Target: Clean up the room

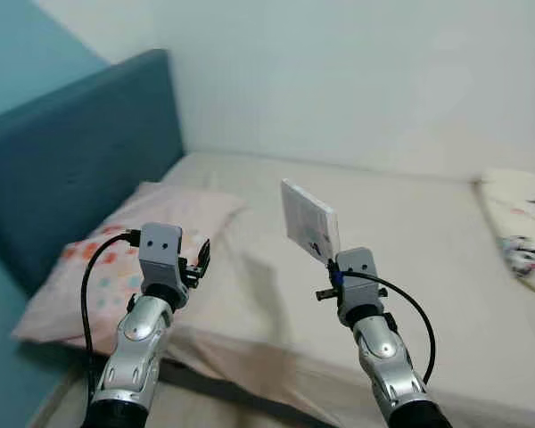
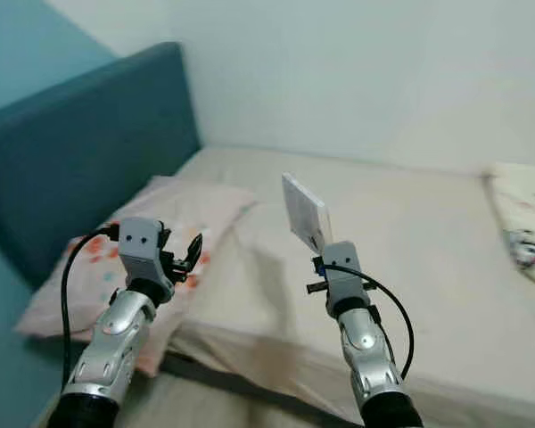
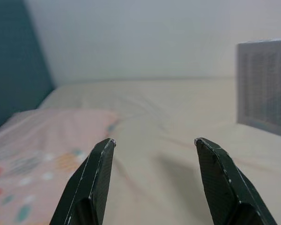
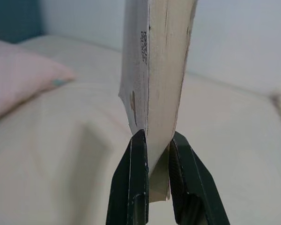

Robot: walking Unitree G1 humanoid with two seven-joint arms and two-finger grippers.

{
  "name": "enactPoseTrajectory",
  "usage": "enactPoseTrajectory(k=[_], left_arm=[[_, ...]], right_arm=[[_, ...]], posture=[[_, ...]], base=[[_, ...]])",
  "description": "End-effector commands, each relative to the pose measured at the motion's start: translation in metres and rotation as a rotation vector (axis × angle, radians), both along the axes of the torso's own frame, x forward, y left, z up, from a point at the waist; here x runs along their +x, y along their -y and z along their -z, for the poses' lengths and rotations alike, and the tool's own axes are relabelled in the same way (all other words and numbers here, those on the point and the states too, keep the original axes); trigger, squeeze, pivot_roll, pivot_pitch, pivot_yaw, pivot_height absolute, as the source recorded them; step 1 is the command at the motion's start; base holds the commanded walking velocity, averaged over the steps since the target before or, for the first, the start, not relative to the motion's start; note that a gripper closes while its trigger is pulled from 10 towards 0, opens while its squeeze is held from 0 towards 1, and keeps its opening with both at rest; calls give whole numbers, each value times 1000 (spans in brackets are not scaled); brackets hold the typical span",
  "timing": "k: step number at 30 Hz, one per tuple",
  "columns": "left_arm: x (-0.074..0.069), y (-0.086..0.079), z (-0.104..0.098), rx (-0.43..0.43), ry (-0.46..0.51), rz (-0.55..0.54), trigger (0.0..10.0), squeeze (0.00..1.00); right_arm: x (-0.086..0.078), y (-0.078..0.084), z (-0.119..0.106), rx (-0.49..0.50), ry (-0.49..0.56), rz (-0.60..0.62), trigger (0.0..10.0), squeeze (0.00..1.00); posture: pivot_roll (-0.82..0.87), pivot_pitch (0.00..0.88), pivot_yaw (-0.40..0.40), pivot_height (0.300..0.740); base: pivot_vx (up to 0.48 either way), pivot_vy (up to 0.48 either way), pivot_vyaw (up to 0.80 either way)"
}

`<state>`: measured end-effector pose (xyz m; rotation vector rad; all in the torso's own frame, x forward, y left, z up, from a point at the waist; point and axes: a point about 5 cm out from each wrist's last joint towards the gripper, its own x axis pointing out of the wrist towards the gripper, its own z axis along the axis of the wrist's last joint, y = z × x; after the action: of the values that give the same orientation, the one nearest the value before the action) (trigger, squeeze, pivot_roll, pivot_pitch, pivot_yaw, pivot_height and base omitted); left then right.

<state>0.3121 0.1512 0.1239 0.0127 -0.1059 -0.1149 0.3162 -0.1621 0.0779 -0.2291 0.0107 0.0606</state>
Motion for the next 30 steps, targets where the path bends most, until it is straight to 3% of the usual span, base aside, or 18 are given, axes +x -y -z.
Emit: enactPoseTrajectory(k=[1,17,30], left_arm=[[0,-2,2,16,-15,-13,10000,0],[1,-4,3,17,-27,-42,10000,0],[-1,-5,4,10,-29,-52,10000,0]], right_arm=[[5,-6,-9,4,44,-19,10000,0],[4,-18,-4,-58,-5,-139,10000,0],[4,-17,-3,-68,-16,-157,10000,0]], posture=[[99,0,-3,739],[95,0,-13,739],[97,0,-17,739]], base=[[0,0,0],[0,0,700],[0,0,800]])
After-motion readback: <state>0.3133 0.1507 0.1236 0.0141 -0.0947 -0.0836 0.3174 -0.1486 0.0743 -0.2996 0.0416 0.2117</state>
